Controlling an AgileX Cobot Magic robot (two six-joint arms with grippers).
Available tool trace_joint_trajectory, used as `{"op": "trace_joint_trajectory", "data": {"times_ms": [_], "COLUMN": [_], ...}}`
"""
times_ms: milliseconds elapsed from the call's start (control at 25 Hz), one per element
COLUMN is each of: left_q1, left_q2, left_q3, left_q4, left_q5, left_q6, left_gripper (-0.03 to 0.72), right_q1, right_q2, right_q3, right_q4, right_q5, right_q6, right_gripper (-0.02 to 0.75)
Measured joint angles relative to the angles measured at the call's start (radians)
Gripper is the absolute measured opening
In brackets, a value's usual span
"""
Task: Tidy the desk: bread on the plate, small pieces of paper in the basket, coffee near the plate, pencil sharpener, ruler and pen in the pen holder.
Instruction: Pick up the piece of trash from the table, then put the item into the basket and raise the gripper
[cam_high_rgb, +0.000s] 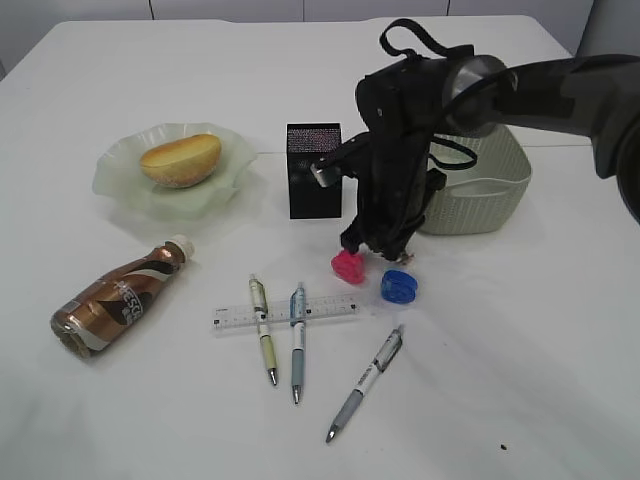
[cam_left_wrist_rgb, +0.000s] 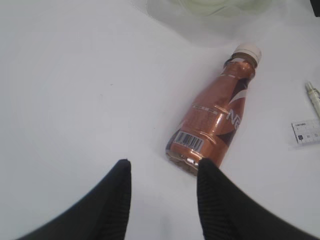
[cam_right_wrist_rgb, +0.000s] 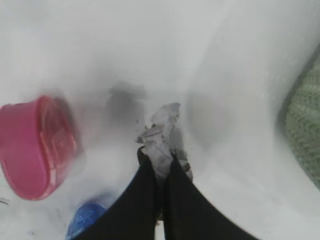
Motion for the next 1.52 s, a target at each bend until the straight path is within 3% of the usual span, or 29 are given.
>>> {"op": "trace_joint_trajectory", "data": {"times_ms": [400,680,1000,1520], "left_q1": [0.000,0.000,0.000,0.000], "left_q2": [0.000,0.000,0.000,0.000], "left_q3": [0.000,0.000,0.000,0.000], "left_q4": [0.000,0.000,0.000,0.000], "left_q5": [0.000,0.000,0.002,0.015], "left_q6": [0.000,0.000,0.000,0.000], "left_gripper": [0.318,0.318,0.318,0.318], "right_q1": [0.000,0.000,-0.013,-0.205], "right_q2": [0.002,0.002,0.000,-0.002], "right_q3": [-0.109,-0.283,-0.462,-0.469], "right_q4": [0.025,0.094,0.096,0.090], "right_q5": [0.111,0.127,0.134,0.147], "right_q6": [0.000,0.015,0.071,0.103], "right_gripper": [0.013,0.013,0.013,0.013]}}
